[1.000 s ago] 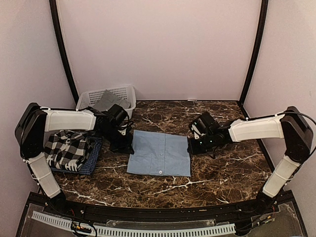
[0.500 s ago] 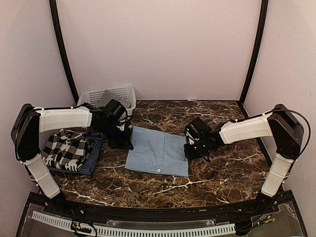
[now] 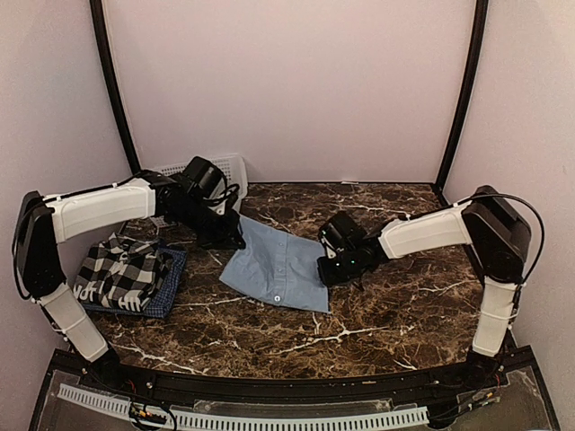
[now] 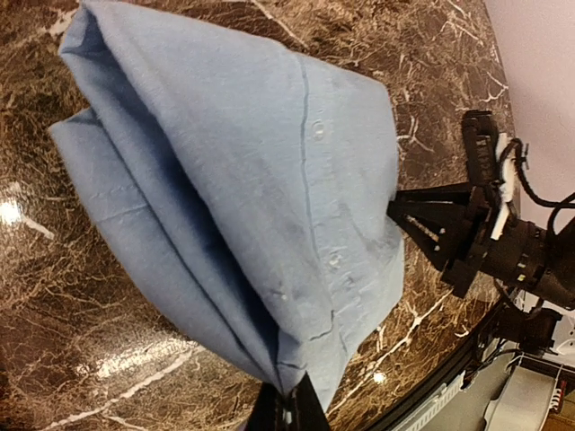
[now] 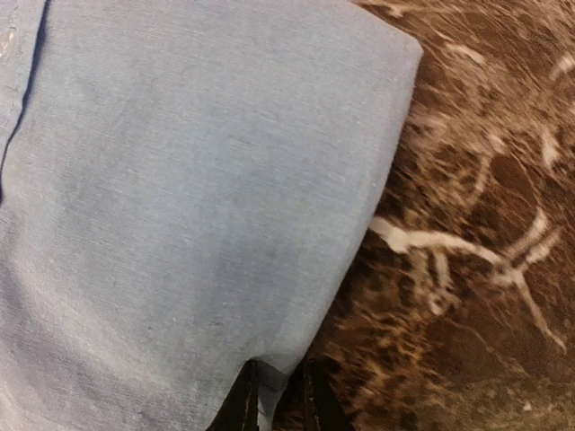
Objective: Fold and stack the long sleeve shirts
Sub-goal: Turn over the square folded shirt at the center of the board.
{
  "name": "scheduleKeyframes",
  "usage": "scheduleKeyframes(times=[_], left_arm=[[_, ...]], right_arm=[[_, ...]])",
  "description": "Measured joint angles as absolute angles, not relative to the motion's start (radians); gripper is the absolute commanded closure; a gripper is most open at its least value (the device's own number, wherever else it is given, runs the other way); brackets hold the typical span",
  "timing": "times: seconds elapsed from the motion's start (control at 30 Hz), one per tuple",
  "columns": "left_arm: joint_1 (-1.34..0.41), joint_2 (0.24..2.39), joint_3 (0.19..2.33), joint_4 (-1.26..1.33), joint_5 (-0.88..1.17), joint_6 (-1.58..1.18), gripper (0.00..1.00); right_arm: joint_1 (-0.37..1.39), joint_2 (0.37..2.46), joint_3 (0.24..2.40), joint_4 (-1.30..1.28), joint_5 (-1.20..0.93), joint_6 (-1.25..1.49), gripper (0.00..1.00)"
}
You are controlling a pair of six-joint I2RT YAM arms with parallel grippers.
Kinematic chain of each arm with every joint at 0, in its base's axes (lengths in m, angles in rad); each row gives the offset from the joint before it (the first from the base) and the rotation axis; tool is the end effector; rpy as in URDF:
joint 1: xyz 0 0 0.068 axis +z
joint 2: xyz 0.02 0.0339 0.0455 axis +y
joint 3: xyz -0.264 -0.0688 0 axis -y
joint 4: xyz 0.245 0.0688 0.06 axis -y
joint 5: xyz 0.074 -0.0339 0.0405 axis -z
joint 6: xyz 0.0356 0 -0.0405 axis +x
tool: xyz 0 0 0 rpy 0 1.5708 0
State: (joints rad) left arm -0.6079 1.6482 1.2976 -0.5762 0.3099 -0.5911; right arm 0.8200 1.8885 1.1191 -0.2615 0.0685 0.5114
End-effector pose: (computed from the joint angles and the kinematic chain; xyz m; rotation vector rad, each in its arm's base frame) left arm 0.2859 -0.2122 0.2626 0.1606 2.6536 -0.8421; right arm 0.2586 0.2736 0.1430 -0.3825 2.6224 0.3815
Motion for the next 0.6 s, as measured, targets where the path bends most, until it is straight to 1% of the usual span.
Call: scheduleKeyframes(times=[0.17, 0.4, 0.5, 0.6], left_arm=[[-0.604, 1.630, 1.380, -0.593, 0.315, -0.578, 1.00], [-0.599, 1.623, 1.504, -0.610, 0.358, -0.568, 1.00], [-0.599, 1.628, 1.557, -0.612, 0.382, -0.565, 1.00], [-0.598, 1.650, 1.598, -0.606, 0.405, -0.561, 1.00]], right_arm=[[0.868, 1.999, 1.246, -0.208, 0.032, 0.519, 0.84], [0.911, 2.203, 1.481, -0.084, -0.104, 0.567, 0.83], [0.916, 2.295, 1.568, 0.017, -0.191, 0.630, 0.83], [0.917, 2.355, 1.593, 0.147, -0.273, 0.716, 0.82]])
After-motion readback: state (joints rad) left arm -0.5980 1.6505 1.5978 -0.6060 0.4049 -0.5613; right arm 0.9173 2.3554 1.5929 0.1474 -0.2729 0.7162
